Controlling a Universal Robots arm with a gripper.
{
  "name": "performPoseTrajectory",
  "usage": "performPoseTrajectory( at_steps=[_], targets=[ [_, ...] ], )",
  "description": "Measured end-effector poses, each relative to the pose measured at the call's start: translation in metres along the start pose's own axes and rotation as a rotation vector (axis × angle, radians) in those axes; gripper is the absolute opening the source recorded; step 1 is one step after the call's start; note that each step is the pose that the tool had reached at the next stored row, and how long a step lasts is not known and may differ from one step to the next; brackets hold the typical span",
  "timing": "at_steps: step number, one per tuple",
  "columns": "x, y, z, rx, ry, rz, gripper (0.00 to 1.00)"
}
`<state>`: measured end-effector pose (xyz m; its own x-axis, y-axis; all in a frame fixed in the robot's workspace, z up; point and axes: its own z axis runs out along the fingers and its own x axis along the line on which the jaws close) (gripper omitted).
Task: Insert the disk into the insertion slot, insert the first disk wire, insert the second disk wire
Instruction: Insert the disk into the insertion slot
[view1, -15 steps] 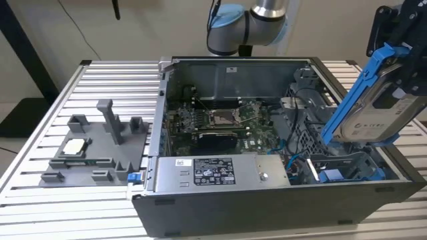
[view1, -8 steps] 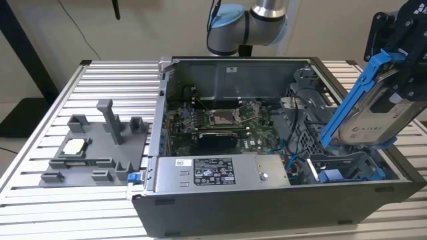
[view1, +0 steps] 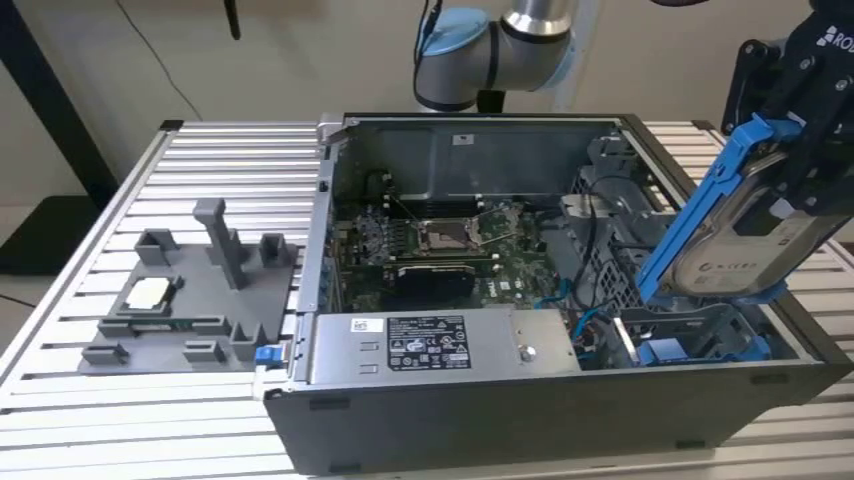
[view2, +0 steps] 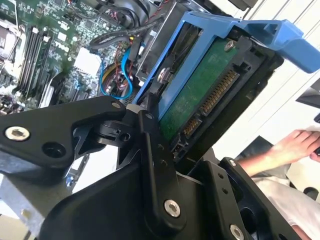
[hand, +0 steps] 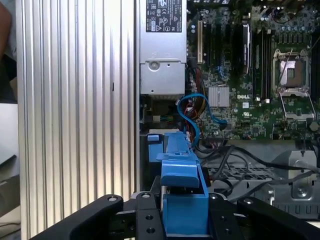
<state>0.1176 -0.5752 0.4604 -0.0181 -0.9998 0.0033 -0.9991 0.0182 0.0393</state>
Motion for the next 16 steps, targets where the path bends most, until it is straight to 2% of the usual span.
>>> performPoseTrajectory(
  at_steps=[8, 16],
  targets=[
    [0.0000, 0.0000, 0.0006, 0.0000, -0.0001, 0.000, 0.33],
    [0.0000, -0.0002, 0.0048, 0.0000, 0.0000, 0.000, 0.33]
  ],
)
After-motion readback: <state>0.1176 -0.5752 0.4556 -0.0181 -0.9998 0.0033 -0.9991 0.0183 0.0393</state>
